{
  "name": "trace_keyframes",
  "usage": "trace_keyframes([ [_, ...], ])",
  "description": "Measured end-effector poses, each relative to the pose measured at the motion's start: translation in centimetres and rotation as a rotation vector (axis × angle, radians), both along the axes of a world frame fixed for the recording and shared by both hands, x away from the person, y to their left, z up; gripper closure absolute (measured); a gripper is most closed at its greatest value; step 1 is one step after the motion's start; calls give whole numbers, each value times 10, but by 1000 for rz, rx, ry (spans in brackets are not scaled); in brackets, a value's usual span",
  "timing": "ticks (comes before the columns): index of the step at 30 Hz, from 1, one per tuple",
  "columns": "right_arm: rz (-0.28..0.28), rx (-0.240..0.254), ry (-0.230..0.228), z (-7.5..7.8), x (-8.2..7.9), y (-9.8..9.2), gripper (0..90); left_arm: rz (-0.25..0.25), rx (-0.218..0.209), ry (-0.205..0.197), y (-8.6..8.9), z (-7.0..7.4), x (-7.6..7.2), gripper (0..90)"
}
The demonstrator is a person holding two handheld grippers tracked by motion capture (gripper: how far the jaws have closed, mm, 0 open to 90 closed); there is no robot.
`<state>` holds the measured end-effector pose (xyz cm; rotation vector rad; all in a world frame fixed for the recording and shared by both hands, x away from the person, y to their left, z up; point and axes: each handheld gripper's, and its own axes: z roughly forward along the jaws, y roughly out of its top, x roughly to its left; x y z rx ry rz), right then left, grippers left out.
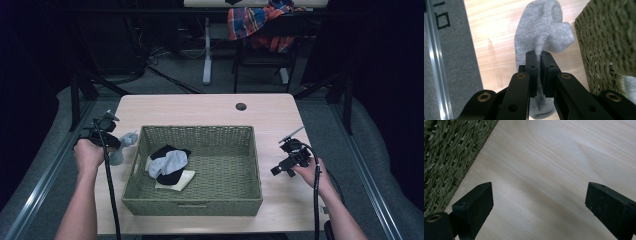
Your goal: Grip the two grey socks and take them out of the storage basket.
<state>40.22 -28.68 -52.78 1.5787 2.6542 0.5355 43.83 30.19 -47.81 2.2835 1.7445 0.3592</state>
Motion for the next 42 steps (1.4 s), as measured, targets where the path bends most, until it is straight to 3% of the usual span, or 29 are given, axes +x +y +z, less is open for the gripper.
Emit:
trace_keyframes([
  [3,30,-21,18,2,1,-1,77,11,-12,7,1,-9,-1,861],
  [6,6,-7,4,1,0,0,77,21,-23,22,2,-15,-2,861],
  [17,5,-12,2,1,0,0,77,35,-28,67,4,-35,0,860],
  [18,6,-12,2,1,0,0,77,43,-38,84,5,-41,0,860],
  [24,9,-4,6,1,1,0,77,62,-73,98,13,-47,-2,830],
  [28,27,-18,16,2,1,-1,77,82,-109,86,21,-41,-6,751],
  [29,-11,14,-8,-1,0,0,77,84,-113,84,23,-38,-8,717],
  [30,0,0,0,0,0,0,77,89,-114,75,26,-34,-9,681],
  [33,13,-9,5,0,1,0,77,104,-126,65,29,-27,-12,513],
  [34,23,-18,13,1,1,-1,77,112,-127,50,30,-18,-14,467],
  [37,5,-11,1,0,0,1,77,97,-125,34,29,-5,-17,388],
  [41,31,-26,17,2,2,-1,77,58,-122,12,22,14,-21,294],
  [42,6,-12,2,1,1,0,77,51,-117,2,20,18,-22,255],
])
